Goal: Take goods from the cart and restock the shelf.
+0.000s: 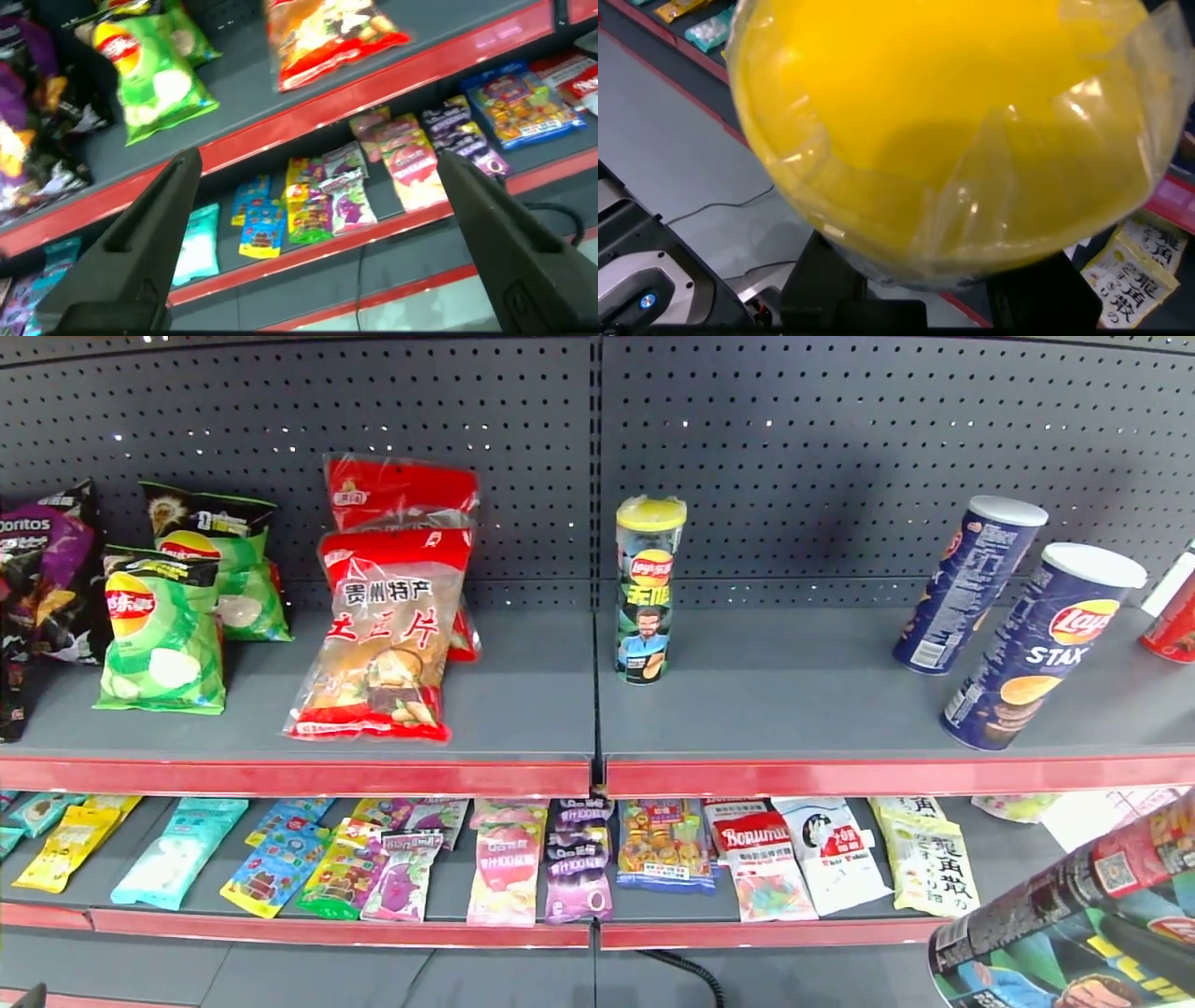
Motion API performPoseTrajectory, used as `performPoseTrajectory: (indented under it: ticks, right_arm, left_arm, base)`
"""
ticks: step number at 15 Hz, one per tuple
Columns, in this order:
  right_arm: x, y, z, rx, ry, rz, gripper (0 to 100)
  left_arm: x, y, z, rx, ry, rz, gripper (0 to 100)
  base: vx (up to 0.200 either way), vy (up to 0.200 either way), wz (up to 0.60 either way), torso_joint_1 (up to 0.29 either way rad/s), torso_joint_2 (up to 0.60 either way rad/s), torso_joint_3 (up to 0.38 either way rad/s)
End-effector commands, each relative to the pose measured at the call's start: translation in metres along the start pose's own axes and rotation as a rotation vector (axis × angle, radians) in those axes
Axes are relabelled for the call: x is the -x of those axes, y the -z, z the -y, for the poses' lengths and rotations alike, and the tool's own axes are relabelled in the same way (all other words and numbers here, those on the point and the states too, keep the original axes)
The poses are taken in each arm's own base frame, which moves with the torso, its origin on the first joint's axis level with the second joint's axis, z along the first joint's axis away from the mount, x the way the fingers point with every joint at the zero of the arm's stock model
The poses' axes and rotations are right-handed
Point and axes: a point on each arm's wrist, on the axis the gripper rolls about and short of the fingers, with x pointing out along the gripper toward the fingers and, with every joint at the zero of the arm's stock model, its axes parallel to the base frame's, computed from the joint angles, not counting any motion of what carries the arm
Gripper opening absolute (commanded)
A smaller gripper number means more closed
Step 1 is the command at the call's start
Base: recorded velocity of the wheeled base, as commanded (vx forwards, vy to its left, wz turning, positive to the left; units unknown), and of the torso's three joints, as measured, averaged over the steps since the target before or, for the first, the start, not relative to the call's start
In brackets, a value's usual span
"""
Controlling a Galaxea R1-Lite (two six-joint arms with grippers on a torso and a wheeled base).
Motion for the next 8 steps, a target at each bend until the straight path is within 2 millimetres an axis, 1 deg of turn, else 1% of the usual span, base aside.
performPoseTrajectory:
  ticks: [1, 8]
  right_arm:
    - [-0.0010, 0.0002, 0.0003, -0.001, -0.002, -0.004, 0]
    - [-0.0015, 0.0002, 0.0006, -0.002, -0.002, -0.007, 0]
  left_arm:
    - [0.0000, -0.0001, -0.0001, 0.001, -0.001, 0.000, 100]
    - [-0.0006, -0.0001, -0.0001, -0.001, -0.004, -0.004, 100]
  base:
    - [0.000, 0.000, 0.00, 0.000, 0.00, 0.000]
    - [0.200, 0.000, 0.00, 0.002, 0.00, 0.003]
